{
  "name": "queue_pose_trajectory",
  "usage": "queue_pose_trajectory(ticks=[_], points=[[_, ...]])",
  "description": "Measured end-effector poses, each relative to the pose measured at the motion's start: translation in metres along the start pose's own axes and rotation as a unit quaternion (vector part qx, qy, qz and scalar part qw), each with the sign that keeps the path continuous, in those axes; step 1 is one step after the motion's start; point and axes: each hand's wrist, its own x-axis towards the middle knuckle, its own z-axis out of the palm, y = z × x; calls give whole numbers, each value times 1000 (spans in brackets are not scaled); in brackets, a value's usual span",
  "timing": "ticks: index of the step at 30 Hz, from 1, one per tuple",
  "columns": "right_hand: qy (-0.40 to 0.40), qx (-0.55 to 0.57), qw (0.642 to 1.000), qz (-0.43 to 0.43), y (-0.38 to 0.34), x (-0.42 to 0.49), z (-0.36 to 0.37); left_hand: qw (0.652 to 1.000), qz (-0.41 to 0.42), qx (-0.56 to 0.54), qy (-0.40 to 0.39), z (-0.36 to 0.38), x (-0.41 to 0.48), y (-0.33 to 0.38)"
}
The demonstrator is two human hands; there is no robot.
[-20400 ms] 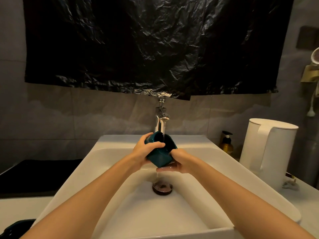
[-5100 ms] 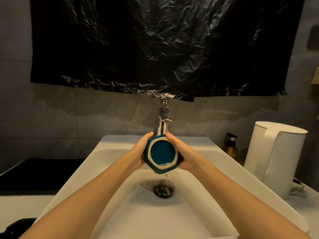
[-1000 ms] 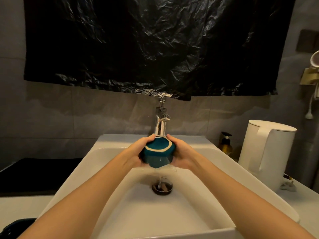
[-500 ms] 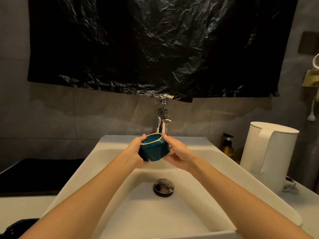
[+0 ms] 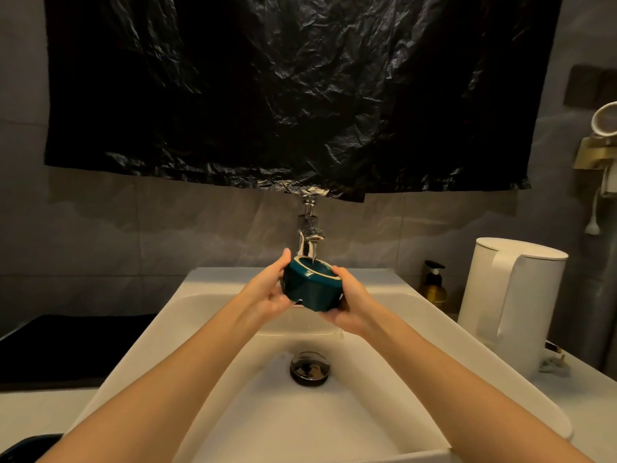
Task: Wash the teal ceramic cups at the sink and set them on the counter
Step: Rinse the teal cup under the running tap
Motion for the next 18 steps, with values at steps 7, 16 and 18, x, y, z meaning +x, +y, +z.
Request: queue_pose_trajectory(ticks=[7, 16, 18], points=[[-28, -162, 986, 2, 5, 1, -1, 995, 76, 53, 23, 1, 2, 4], [-95, -403, 904, -102, 9, -24, -4, 979, 122, 142, 84, -1, 5, -3], [-129, -411, 887, -167, 11, -31, -5, 978, 123, 143, 86, -1, 7, -6]])
